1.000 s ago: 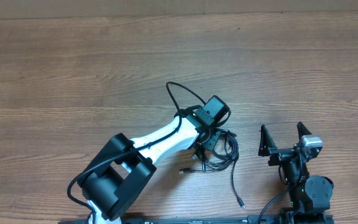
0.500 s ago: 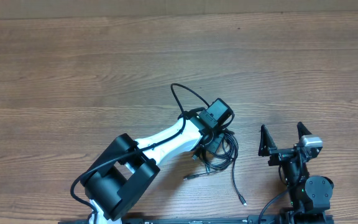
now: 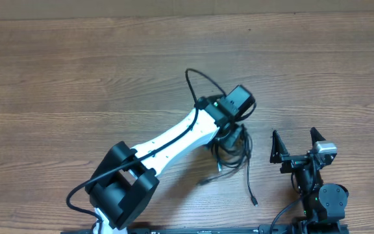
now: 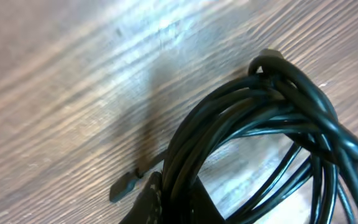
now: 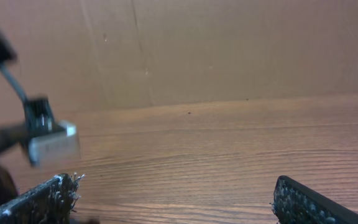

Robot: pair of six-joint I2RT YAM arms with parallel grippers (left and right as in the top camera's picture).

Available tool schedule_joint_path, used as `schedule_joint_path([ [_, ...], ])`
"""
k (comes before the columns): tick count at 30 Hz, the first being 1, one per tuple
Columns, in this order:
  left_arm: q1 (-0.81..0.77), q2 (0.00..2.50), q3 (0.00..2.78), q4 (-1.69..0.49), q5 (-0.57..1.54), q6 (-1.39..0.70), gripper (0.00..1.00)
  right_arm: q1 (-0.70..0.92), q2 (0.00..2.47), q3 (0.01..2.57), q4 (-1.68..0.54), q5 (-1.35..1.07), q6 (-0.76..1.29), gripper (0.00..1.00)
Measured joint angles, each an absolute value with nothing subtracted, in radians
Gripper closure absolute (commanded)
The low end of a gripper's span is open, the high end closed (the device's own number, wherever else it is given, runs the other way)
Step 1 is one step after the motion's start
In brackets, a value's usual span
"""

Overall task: Untangle cables
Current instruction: 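Lift the cable bundle with the left gripper and carry it right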

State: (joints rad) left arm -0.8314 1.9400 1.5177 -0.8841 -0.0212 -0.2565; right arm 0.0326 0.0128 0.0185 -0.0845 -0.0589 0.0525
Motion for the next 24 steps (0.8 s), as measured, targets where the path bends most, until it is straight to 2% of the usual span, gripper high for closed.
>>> schedule_joint_path([
  [13, -0.831, 1.942, 1.796, -1.133, -0.196, -0.188, 0.96, 0.033, 0.013, 0.019, -0.084, -0.059, 0.052, 0.00],
  [24, -0.832, 1.942, 1.829, -1.194, -0.226, 0.084, 0.96, 0.033, 0.013, 0.019, -0.084, -0.059, 0.052, 0.00],
])
